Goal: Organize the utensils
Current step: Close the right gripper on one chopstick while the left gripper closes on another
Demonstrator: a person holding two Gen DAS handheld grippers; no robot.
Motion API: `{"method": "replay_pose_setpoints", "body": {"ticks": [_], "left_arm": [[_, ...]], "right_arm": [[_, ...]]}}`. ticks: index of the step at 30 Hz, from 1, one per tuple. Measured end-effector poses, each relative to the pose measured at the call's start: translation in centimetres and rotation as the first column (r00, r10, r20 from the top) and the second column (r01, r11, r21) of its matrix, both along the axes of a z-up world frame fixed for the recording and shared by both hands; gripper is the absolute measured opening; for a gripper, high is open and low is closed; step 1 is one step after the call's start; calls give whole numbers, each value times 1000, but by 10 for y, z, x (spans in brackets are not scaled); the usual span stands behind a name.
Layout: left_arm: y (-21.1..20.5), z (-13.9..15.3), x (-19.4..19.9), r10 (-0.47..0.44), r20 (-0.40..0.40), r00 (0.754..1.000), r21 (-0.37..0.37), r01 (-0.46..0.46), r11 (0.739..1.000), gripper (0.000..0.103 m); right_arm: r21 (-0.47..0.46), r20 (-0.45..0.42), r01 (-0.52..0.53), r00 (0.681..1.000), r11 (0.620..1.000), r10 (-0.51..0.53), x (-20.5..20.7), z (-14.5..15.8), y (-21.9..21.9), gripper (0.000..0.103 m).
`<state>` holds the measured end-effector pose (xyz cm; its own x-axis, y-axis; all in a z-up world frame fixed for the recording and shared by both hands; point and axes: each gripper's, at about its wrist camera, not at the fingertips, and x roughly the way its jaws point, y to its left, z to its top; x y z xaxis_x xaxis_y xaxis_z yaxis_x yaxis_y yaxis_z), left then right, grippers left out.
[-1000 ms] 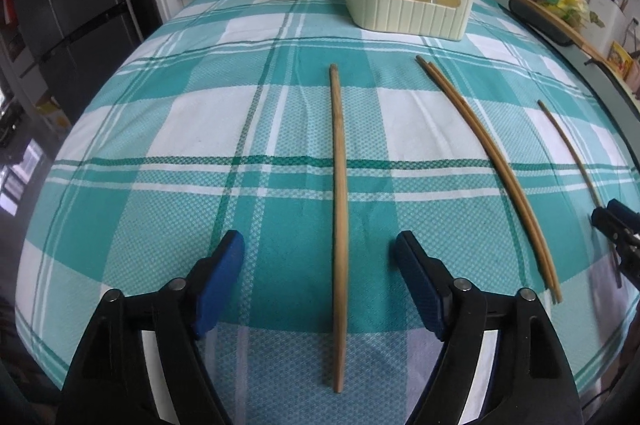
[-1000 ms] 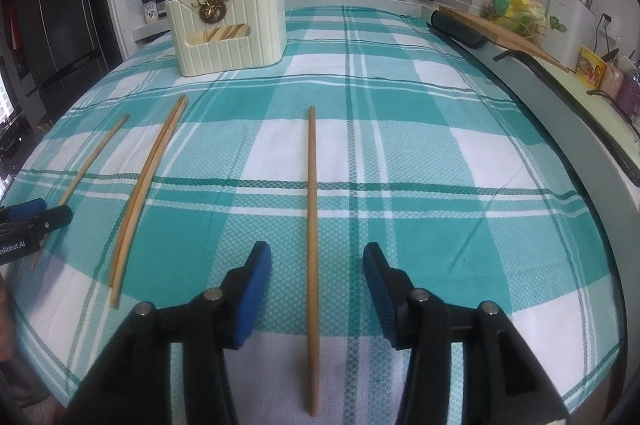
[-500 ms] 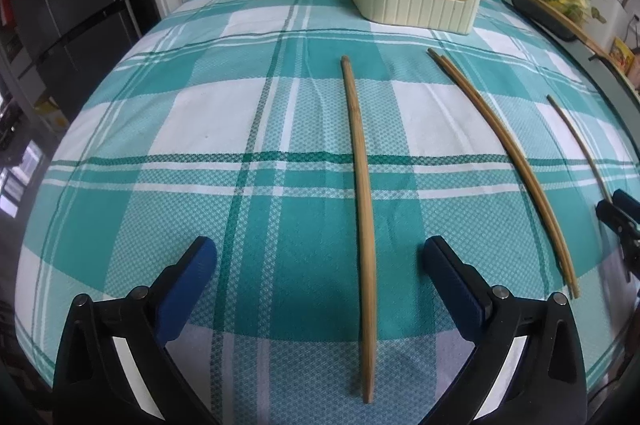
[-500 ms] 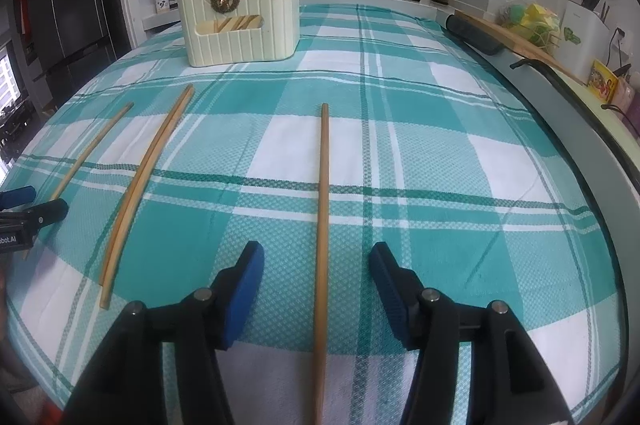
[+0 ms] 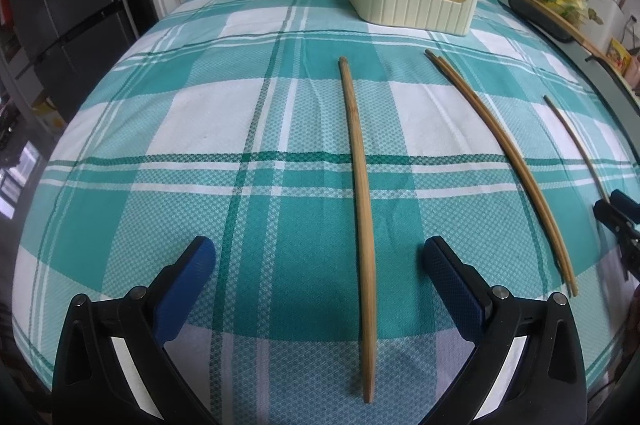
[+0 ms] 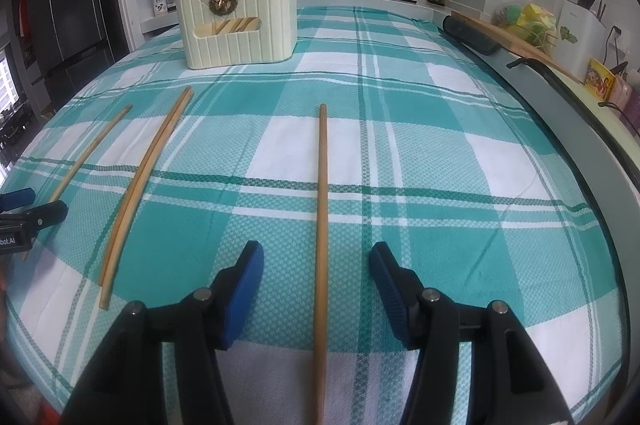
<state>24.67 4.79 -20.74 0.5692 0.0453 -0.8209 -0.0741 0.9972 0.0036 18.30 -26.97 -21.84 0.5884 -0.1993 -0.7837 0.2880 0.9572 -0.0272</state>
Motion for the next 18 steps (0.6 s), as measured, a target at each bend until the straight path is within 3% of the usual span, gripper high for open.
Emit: {"method": "replay_pose_setpoints", "body": {"ticks": [13, 18], "left_arm": [[2, 0, 0, -2, -4, 1000, -5, 2, 1000, 102], [6, 12, 1, -101, -24, 995, -42, 100, 994, 101]], "right_arm": [[1, 10, 5, 1000, 1000, -5, -2, 0, -1, 57], [25, -41, -19, 999, 1000, 20, 2, 3, -4, 61]]}}
